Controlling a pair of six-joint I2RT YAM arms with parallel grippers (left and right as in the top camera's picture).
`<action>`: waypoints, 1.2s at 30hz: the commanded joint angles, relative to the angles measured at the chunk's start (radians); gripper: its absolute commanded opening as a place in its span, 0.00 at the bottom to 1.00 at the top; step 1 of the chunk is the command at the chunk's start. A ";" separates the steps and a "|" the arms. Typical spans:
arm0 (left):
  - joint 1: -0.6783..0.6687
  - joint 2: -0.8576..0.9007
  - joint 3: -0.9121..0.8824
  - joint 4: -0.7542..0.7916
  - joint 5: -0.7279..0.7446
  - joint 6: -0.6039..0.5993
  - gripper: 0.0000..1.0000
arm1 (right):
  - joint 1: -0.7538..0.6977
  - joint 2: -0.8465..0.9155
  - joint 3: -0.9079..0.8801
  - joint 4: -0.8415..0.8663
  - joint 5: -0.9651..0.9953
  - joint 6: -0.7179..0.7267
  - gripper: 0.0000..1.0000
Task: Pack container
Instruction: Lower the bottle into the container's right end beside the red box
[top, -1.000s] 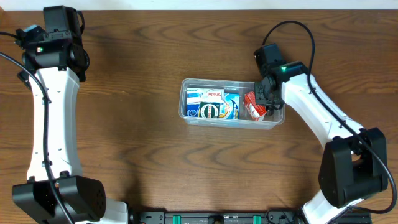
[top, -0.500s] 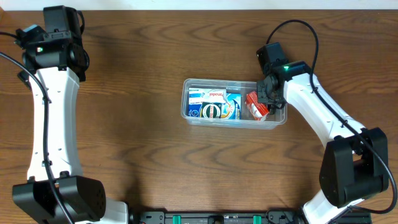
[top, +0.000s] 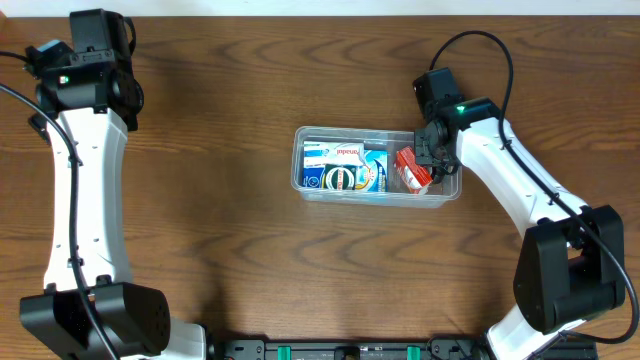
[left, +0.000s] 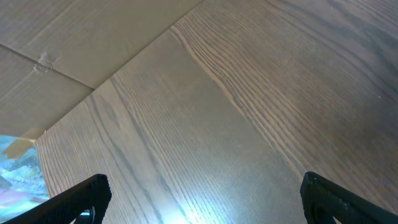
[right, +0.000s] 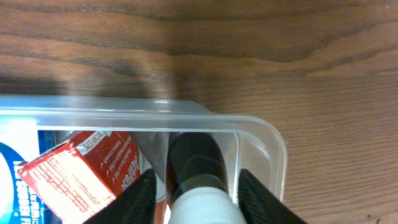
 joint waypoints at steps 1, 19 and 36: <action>0.002 0.001 -0.001 0.000 -0.011 0.005 0.98 | -0.011 -0.016 0.004 -0.001 0.025 0.008 0.47; 0.003 0.001 -0.001 0.000 -0.011 0.005 0.98 | -0.011 -0.098 0.172 -0.046 0.013 -0.012 0.50; 0.003 0.001 -0.001 0.000 -0.011 0.005 0.98 | 0.039 -0.124 0.132 -0.105 -0.099 -0.163 0.01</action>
